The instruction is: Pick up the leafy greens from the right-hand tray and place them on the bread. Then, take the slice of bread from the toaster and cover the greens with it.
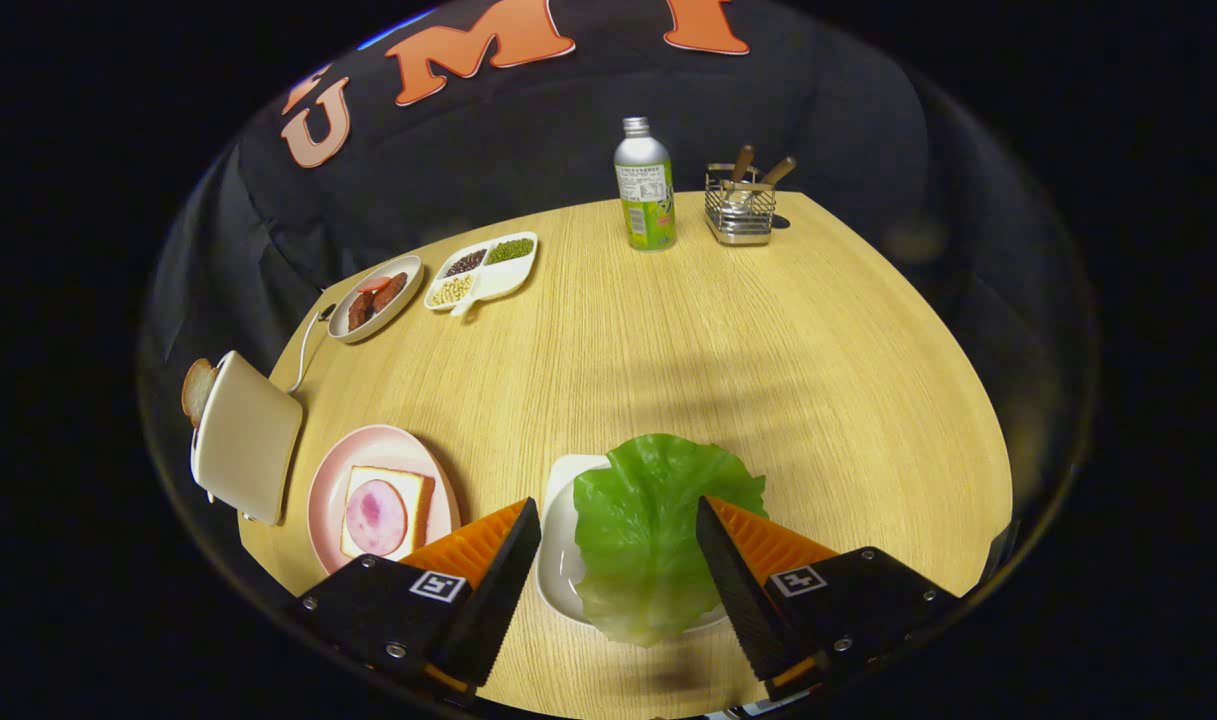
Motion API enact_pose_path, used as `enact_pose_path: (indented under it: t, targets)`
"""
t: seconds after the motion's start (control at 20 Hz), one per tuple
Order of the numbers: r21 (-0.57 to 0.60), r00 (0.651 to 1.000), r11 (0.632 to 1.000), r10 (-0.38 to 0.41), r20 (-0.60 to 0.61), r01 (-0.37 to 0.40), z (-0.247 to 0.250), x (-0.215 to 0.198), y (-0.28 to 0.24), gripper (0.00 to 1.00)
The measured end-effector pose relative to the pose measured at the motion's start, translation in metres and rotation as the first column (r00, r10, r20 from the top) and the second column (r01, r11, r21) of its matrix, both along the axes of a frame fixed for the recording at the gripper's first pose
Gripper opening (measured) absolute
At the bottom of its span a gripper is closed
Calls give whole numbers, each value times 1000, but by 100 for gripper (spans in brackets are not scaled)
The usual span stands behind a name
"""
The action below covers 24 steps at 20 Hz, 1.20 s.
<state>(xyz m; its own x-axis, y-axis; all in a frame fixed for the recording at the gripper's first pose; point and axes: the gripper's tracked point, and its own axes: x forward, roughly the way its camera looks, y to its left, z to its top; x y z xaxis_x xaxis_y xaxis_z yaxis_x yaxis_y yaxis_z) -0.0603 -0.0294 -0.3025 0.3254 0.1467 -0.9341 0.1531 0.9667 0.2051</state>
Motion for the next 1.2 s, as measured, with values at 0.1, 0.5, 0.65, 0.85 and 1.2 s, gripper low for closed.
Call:
enact_pose_path:
  t: [0.1, 0.5, 0.65, 0.85, 1.2]
  targets:
    - [-14, 1000, 1000, -2, -28, 2, -11, -5, -1, 94]
    - [-138, 996, 988, 61, -62, -69, -40, -12, -5, 91]
    - [-138, 996, 988, 60, -60, -67, -39, -13, -4, 86]
    - [-146, 998, 989, 33, -49, -39, -40, -10, -10, 55]
    - [-92, 999, 995, 34, 35, -31, -27, 2, 1, 6]
